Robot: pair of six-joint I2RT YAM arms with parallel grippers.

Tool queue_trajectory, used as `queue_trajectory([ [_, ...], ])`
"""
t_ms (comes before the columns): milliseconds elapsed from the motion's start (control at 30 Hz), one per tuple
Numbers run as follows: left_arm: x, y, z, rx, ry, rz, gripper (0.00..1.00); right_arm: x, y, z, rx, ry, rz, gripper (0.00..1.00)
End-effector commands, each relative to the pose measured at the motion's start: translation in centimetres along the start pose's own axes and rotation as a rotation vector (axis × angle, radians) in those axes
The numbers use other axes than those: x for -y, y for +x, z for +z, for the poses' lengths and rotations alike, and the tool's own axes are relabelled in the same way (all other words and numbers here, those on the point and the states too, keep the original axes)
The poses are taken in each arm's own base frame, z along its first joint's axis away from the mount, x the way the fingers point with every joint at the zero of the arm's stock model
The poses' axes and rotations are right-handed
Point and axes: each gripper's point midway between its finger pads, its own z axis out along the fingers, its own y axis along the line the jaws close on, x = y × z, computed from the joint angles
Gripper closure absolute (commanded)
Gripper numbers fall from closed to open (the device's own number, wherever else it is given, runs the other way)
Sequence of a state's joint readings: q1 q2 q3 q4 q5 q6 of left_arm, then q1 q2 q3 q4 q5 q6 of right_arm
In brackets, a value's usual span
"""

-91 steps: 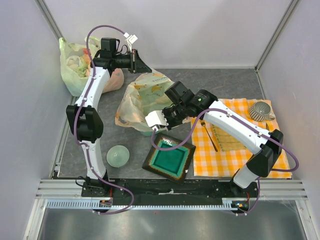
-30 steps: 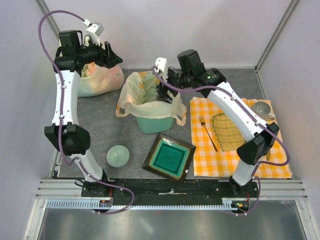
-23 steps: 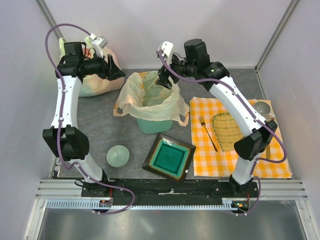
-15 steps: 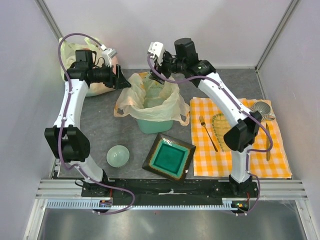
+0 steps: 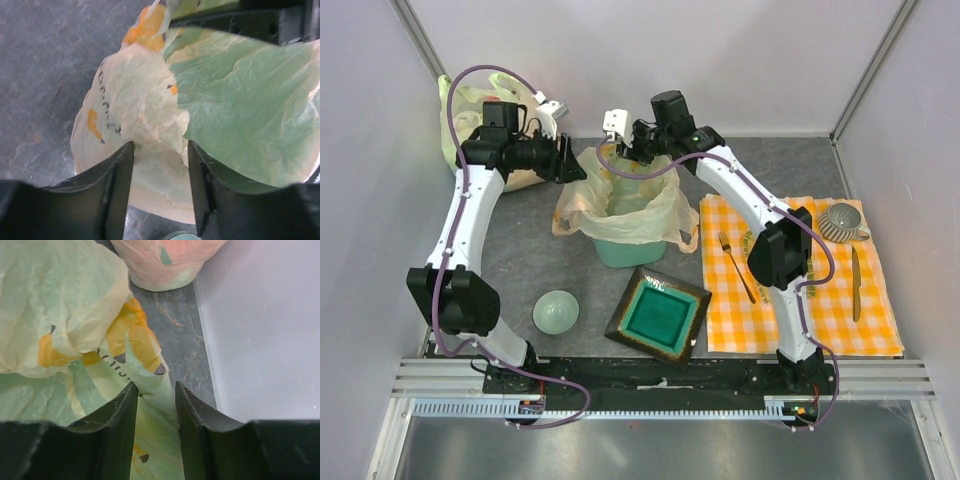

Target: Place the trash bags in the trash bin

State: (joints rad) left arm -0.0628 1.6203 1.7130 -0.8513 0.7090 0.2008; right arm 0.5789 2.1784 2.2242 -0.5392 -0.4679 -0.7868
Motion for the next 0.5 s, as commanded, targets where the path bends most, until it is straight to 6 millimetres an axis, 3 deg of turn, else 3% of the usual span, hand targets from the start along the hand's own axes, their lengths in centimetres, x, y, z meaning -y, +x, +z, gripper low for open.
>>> queue_trajectory([
  [0,-1.1,1.8,0.0,-0.067,-0.065,0.005,0.52,1.1,-1.6,-1.6,0.012,0.041,-0.092,0.63],
  [33,-1.1,2.4,-0.1,-0.087,-0.072,0.001,0.62,1.0,-1.3,-1.7,0.003,0.04,-0.096,0.67],
  [67,-1.0,2.7,-0.2,-0.095,-0.07,-0.001,0.66,1.0,-0.9,-2.1,-0.015,0.045,-0.101,0.76],
  [133,-0.5,3.7,-0.4,-0.123,-0.058,-0.011,0.76,0.9,-0.5,-2.2,-0.033,0.051,-0.108,0.83],
  [267,0.3,5.1,-1.1,-0.15,-0.04,-0.022,0.86,1.1,0.0,-2.4,-0.063,0.066,-0.1,1.0],
  [467,0.6,6.5,-2.7,-0.162,-0.068,-0.059,0.98,0.8,1.0,-2.5,-0.099,0.07,-0.092,1.0],
])
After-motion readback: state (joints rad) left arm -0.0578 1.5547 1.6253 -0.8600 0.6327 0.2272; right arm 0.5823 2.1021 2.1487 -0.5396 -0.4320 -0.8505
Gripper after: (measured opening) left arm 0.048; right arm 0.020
